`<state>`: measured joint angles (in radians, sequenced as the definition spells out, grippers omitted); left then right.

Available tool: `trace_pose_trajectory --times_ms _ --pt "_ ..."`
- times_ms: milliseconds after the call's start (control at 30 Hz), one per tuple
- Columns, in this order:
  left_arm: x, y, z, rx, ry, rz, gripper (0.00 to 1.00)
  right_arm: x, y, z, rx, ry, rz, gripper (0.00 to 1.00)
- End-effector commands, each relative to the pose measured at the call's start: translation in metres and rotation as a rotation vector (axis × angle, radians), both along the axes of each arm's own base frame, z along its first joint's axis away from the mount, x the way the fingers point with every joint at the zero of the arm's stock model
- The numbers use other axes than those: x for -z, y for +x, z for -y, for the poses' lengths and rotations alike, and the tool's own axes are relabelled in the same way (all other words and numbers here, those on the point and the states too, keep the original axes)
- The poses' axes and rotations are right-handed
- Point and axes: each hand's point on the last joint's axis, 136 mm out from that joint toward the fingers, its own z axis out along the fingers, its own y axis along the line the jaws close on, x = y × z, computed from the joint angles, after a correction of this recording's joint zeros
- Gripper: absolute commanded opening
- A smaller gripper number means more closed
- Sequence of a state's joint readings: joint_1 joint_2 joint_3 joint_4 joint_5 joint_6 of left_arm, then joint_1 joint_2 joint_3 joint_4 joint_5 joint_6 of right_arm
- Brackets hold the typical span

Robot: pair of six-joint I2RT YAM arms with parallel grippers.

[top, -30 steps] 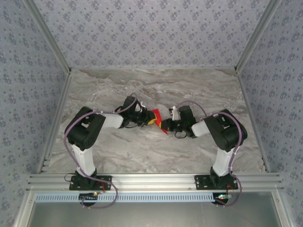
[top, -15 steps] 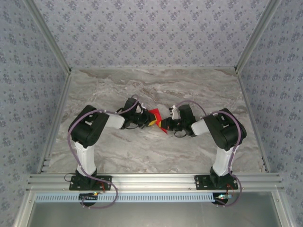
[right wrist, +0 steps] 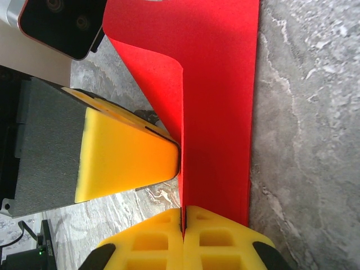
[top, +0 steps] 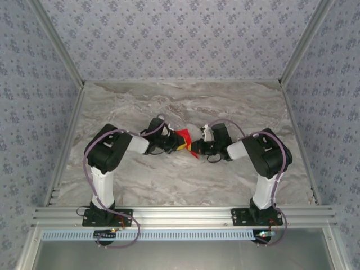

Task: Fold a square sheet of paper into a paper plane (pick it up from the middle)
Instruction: Fold the wing for the fifth time at the center of the table.

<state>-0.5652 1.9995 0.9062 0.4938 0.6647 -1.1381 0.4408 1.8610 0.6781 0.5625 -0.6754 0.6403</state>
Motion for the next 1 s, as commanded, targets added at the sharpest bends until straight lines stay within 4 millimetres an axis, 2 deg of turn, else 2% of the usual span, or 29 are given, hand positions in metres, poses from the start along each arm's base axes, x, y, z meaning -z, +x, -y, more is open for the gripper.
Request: trace_pose_trajectory --times_ms 0,467,733,967 --pt "0.014 -0.001 0.0 0.004 0.036 0.003 0.14 0.02 -0.007 0.007 0.014 -0.054 -0.083 0.06" --pt "0.028 -0.004 -0.006 0.004 0.097 -0.042 0.12 -0.007 -0.01 0.006 -0.018 -0.07 -0.092 0.18" --pt "0.031 -0.004 -0.007 0.0 0.111 -0.055 0.12 0.003 -0.02 0.015 -0.039 -0.145 -0.12 0.19" --pt "0.035 -0.004 -0.01 -0.012 0.151 -0.083 0.12 0.006 -0.018 0.018 -0.052 -0.183 -0.1 0.21"
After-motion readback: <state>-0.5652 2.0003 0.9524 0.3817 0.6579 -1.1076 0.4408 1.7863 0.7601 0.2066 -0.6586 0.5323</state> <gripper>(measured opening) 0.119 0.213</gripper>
